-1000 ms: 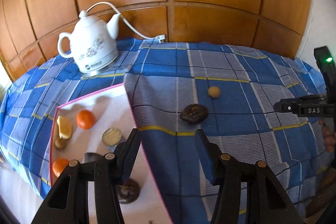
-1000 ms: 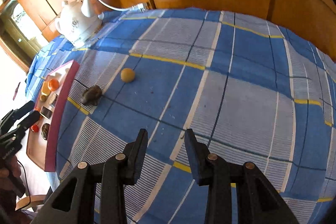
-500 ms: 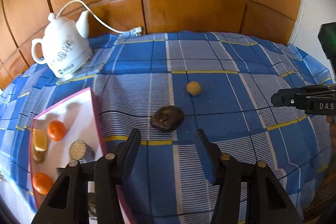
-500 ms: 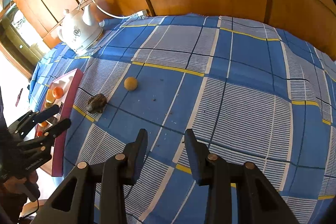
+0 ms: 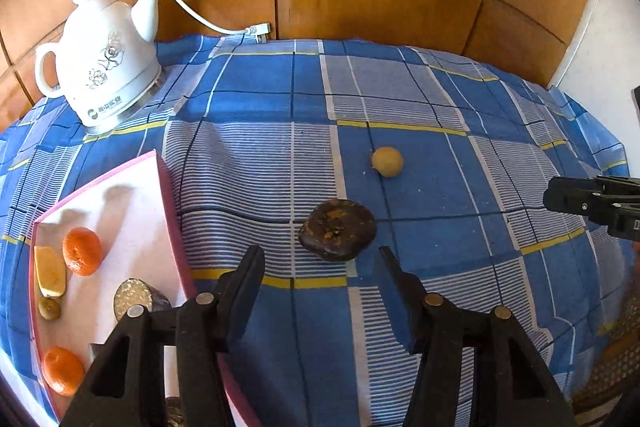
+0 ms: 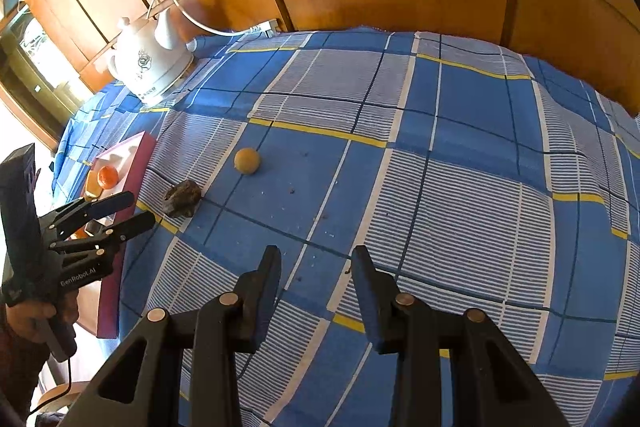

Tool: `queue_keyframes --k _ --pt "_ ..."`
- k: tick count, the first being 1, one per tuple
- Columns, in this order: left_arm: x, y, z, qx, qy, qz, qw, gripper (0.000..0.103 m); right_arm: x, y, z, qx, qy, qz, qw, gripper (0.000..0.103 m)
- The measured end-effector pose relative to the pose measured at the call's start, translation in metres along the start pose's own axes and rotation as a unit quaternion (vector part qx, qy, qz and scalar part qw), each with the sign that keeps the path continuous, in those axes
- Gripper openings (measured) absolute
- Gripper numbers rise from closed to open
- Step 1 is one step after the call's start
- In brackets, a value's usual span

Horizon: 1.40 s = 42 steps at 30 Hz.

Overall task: Organize fruits
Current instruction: 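Close the left tool around the dark brown fruit on the bedspread, then lift the dark brown fruit with the left tool while the right tool grasps the small yellow fruit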

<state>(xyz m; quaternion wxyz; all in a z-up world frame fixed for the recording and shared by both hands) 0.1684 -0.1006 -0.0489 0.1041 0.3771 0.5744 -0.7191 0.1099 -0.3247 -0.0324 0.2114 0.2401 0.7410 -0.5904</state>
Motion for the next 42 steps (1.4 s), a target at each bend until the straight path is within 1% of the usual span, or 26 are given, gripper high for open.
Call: queue_keyframes --k 4,9,11,13,21,24,27,30,31,32,36,39,42 --pt "0.000 0.009 -0.001 0.002 0.009 -0.012 0.9999 0.060 0.000 0.000 0.000 0.002 -0.001 0.000 1.000 0.038" --pt "-0.007 0.024 -0.004 0.021 -0.013 -0.027 0.9993 0.064 0.000 0.001 0.002 0.005 0.003 -0.001 1.000 0.038" --pt "-0.011 0.032 -0.006 0.024 -0.025 -0.035 0.9988 0.065 0.000 0.001 0.002 0.005 0.005 -0.001 1.000 0.038" --pt "-0.016 0.038 -0.008 0.036 -0.034 -0.040 0.9979 0.066 0.000 0.001 0.003 0.005 0.006 -0.001 1.000 0.038" --pt "-0.028 0.057 0.005 0.051 -0.006 -0.058 0.9970 0.066 -0.001 0.002 0.003 0.003 0.008 0.000 1.000 0.038" --pt "-0.028 0.068 0.005 0.051 -0.007 -0.071 0.9962 0.066 -0.001 0.002 0.003 0.004 0.008 0.000 1.000 0.038" --pt "-0.028 0.073 0.004 0.051 -0.011 -0.075 0.9958 0.066 -0.001 0.001 0.003 0.004 0.009 0.001 1.000 0.038" --pt "-0.029 0.075 0.006 0.046 -0.004 -0.074 0.9962 0.063 -0.001 0.001 0.004 0.004 0.011 0.001 1.000 0.038" --pt "-0.029 0.075 0.006 0.042 -0.003 -0.073 0.9965 0.059 -0.001 0.001 0.004 0.004 0.011 0.002 1.000 0.038" --pt "-0.029 0.075 0.006 0.036 0.000 -0.071 0.9968 0.048 -0.002 0.001 0.005 0.005 0.012 0.003 1.000 0.038" --pt "-0.022 0.065 0.008 0.029 -0.004 -0.052 0.9983 0.047 -0.005 -0.005 0.010 0.017 0.016 0.018 1.000 0.038" --pt "-0.008 0.047 0.019 0.023 0.003 -0.027 0.9994 0.047 -0.006 -0.008 0.018 0.027 0.031 0.023 0.999 0.038" --pt "0.011 0.025 0.031 0.020 0.005 0.001 0.9998 0.047 -0.005 -0.006 0.025 0.042 0.044 0.017 0.998 0.038"
Point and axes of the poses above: each gripper's, at about its wrist camera, not at the fingertips, and y roughly the way its jaws point, z to its right, x to its underside, the point moved 1 cm from there along y, roughly the way its jaws point, and after that the axes turned 8 degrees about z, right-handed, at the moved point
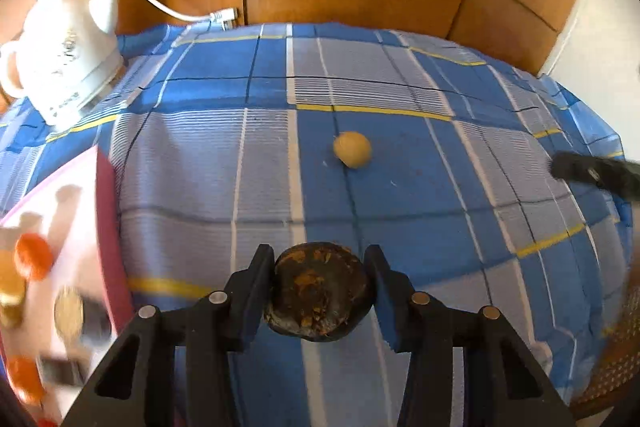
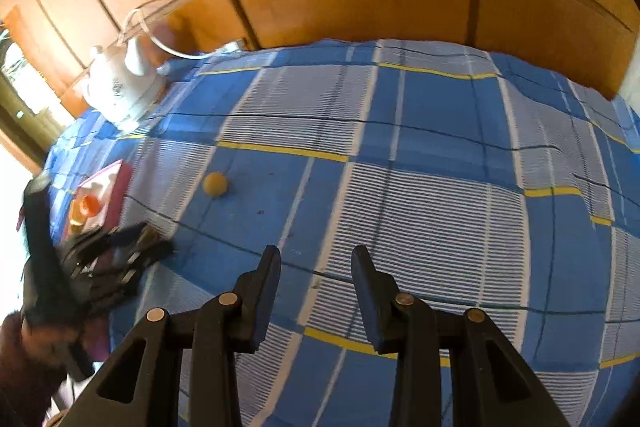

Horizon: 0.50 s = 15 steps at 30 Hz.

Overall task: Organize fruits
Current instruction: 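Lift the dark brown fruit with the left tool while the right tool grasps the small yellow fruit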

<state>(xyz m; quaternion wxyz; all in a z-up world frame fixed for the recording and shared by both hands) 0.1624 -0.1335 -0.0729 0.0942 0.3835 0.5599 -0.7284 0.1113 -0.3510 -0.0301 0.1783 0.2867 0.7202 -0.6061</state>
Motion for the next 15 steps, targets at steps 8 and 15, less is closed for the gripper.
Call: queue_keyframes --k 8,15 --pt "0.036 -0.016 0.014 -0.013 0.002 0.034 0.9993 0.047 0.000 0.002 0.019 0.017 0.040 -0.004 0.999 0.037" --pt "0.045 -0.018 0.009 -0.010 -0.016 0.051 0.9985 0.046 -0.004 -0.001 0.047 0.017 0.114 0.003 0.993 0.037"
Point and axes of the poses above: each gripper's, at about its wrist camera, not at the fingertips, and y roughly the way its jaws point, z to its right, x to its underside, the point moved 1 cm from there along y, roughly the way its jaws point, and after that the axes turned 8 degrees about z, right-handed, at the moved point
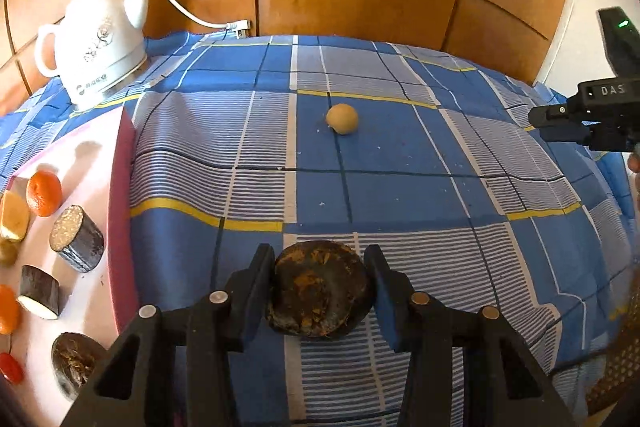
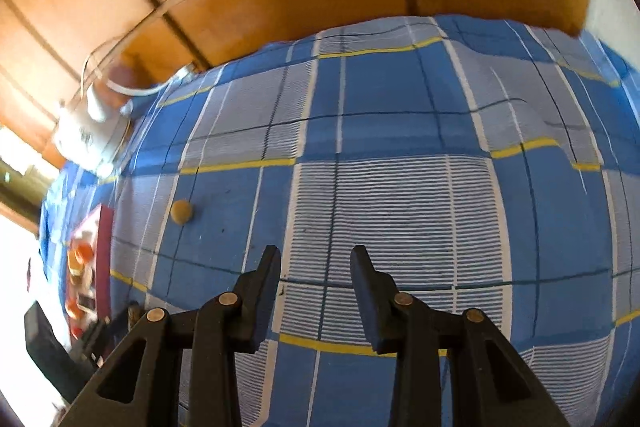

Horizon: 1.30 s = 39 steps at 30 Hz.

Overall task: Organize fruits
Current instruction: 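Lift the dark brown fruit with the left tool while the right tool grasps the small yellow fruit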

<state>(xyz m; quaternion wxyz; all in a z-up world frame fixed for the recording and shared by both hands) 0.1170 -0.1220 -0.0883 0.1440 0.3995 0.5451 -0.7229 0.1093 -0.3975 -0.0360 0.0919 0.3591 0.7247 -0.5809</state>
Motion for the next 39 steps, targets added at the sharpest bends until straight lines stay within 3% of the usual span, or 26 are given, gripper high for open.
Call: queue_keyframes --k 7,24,39 --pt "0.002 0.001 -0.004 0.006 -0.006 -0.011 0.9999 0.045 -0.002 0.008 0.013 -0.008 0.039 -0.018 0.999 0.036" --pt "0.002 0.005 0.000 -0.002 0.007 -0.014 0.9999 0.045 0.010 0.027 0.010 -0.033 0.040 -0.071 0.996 0.033" --pt "0.001 0.003 -0.001 0.000 0.001 -0.015 0.9999 0.045 0.008 0.024 0.005 -0.029 0.028 -0.065 0.997 0.033"
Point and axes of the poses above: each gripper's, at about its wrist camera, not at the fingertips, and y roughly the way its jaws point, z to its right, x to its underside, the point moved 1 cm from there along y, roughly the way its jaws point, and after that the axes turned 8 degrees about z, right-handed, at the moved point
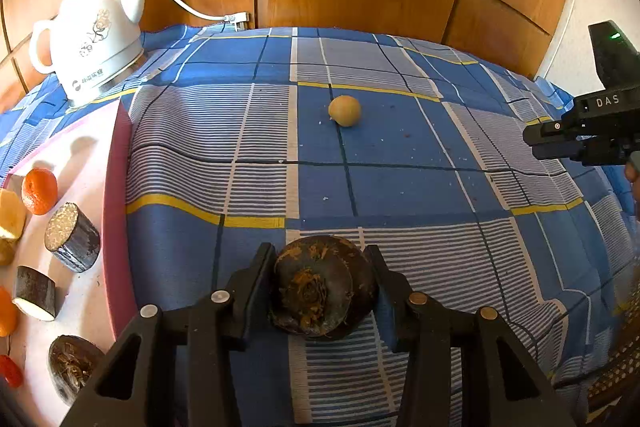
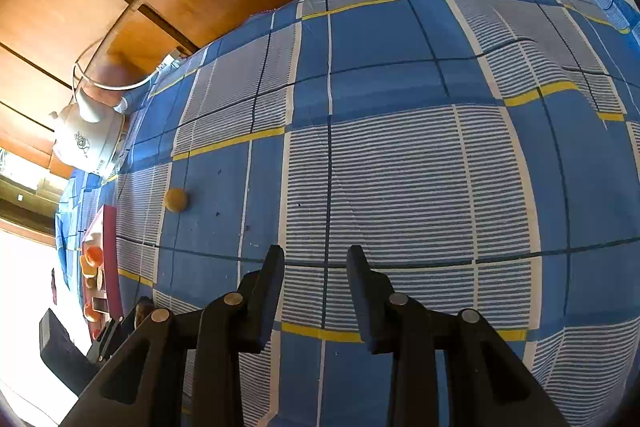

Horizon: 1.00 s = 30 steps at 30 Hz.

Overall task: Organize fruits
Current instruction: 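Lift the dark brown fruit with the left tool while the right tool grasps the small yellow fruit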

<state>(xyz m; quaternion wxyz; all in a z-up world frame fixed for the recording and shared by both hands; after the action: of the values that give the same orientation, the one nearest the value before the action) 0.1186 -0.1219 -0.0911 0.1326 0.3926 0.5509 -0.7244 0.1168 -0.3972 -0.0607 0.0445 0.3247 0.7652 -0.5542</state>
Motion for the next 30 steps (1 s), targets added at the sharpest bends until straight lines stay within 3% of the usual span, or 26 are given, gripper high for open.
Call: queue_keyframes --k 4,11,17,23,30 --pt "0.000 -0.002 -0.001 0.008 -0.005 -0.004 0.9999 0.045 0.002 0.003 -0.006 -0.004 -0.019 -0.009 1.000 0.033" --pt "0.004 -0.014 0.002 0.044 -0.027 -0.018 0.9985 0.044 0.024 0.023 -0.045 -0.038 -0.112 -0.071 0.991 0.033" --pt "0.002 -0.037 0.007 0.058 -0.015 0.003 0.9982 0.044 0.037 0.037 -0.062 -0.039 -0.139 -0.098 0.985 0.033" --pt "-0.003 -0.066 0.004 0.066 -0.008 0.039 0.9970 0.044 0.011 0.052 -0.110 -0.054 -0.188 -0.060 0.979 0.038" --pt "-0.003 -0.090 -0.009 0.059 -0.017 0.063 0.9961 0.044 -0.006 0.095 -0.153 -0.023 -0.245 -0.029 0.969 0.038"
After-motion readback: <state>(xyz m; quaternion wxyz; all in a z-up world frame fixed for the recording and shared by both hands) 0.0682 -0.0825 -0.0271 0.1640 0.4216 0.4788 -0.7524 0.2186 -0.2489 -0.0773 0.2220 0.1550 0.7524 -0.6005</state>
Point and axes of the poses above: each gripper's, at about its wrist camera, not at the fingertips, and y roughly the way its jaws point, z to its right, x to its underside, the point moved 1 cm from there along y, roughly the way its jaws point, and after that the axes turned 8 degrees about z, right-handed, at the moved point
